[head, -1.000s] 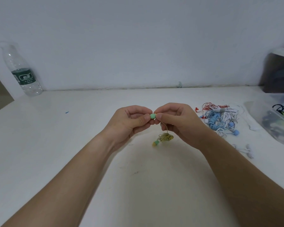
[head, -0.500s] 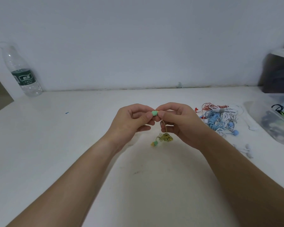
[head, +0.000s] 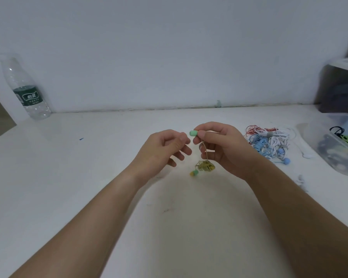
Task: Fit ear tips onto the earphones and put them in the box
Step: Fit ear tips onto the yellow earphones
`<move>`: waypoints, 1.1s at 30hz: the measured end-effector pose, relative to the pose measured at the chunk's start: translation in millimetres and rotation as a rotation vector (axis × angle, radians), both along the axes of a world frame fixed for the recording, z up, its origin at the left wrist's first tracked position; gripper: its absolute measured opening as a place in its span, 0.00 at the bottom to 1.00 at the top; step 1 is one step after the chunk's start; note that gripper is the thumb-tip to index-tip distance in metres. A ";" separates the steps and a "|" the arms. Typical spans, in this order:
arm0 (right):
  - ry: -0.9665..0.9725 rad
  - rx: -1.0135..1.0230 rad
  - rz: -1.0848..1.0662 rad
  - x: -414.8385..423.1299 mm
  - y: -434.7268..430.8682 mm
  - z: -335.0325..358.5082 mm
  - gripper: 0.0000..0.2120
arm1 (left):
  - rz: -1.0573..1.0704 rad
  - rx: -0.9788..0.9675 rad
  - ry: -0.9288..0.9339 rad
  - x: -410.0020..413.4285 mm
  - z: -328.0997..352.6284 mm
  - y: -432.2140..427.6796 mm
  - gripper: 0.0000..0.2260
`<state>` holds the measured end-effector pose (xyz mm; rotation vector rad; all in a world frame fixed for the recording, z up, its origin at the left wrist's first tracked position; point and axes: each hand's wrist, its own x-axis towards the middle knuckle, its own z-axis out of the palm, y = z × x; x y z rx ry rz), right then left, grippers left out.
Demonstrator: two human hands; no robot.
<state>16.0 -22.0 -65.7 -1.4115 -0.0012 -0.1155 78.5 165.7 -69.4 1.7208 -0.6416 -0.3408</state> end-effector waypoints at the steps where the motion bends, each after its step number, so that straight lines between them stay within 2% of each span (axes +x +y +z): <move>1: -0.006 0.038 -0.020 0.3 -0.4 0.7 0.05 | -0.016 0.084 -0.097 -0.1 -1.9 -1.3 0.07; 4: -0.015 0.124 -0.041 0.5 -1.2 1.6 0.05 | -0.075 0.461 -0.346 -0.3 -11.3 -6.1 0.13; 6: -0.017 0.154 -0.038 0.8 -1.2 1.6 0.05 | -0.076 0.593 -0.422 -2.6 -15.7 -11.6 0.13; 11: -0.014 0.249 -0.041 1.6 2.4 2.8 0.06 | 0.000 0.544 -0.539 -6.4 -19.9 -20.4 0.06; 14: -0.004 0.244 -0.062 0.9 2.3 3.0 0.06 | 0.001 0.501 -0.510 -5.9 -21.3 -19.1 0.06; 17: 0.041 0.204 -0.168 3.1 0.0 1.4 0.05 | 0.101 0.420 -0.427 -0.8 -17.5 -13.9 0.06; 23: 0.177 -0.127 -0.369 8.9 2.3 -13.1 0.06 | 0.196 0.265 -0.321 6.4 -13.3 -7.5 0.12; 28: 0.158 -0.766 -0.463 13.0 2.1 -21.9 0.03 | 0.215 0.170 -0.321 4.3 -14.2 -10.8 0.10; 29: 0.131 -0.844 -0.468 12.5 3.3 -21.9 0.03 | 0.218 0.157 -0.323 3.7 -13.9 -11.0 0.09; 31: 0.019 -0.885 -0.459 11.9 6.8 -20.6 0.04 | 0.210 0.131 -0.313 2.4 -12.7 -11.6 0.07; 33: -0.066 -0.801 -0.371 12.3 11.4 -19.1 0.07 | 0.195 0.093 -0.275 1.5 -11.7 -11.8 0.06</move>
